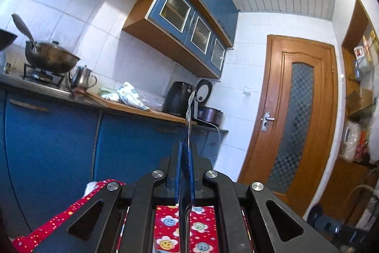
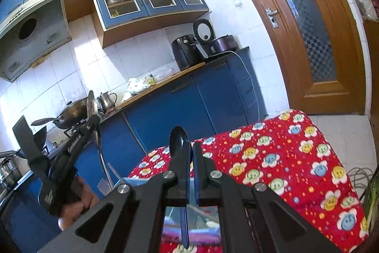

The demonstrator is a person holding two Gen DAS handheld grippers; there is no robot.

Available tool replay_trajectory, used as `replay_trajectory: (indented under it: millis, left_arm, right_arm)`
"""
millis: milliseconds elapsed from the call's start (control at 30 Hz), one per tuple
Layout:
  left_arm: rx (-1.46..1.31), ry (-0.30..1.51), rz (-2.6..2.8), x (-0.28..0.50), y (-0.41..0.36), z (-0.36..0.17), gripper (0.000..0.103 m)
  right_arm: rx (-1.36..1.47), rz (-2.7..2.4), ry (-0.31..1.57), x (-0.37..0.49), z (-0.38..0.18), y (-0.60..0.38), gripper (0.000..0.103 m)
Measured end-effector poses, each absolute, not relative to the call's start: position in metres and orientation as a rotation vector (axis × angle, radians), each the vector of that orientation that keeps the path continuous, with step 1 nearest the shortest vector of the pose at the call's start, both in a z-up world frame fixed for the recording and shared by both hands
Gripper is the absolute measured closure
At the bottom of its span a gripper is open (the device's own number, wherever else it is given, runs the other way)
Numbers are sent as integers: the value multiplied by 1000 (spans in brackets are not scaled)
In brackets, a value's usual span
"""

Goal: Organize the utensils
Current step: 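Open the right gripper dropping the black spoon into the box while the left releases its utensil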

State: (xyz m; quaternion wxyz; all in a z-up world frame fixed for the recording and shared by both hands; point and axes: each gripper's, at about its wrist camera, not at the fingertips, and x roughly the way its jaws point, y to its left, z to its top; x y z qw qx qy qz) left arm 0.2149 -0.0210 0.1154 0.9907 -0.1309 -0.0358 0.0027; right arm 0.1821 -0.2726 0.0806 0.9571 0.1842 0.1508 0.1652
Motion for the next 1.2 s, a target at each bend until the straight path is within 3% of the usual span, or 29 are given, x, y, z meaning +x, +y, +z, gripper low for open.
replay_trajectory:
  millis: [233,733,933,1200]
  left_arm:
    - [-212,-65,31,218,-31,100,97]
    - [-164,15,31,212,-35,84,96]
    - [-136,37,-4,201,-37,89,82]
    - [-126,61,-78,181,-40,105,76]
  right_arm:
    - [299,303,238,210,67,-255,100]
    - [248,314,328,212,40,-254,94]
    - [257,318,348,206,43,-253,92]
    - [277,330,320,189,58,-253,78]
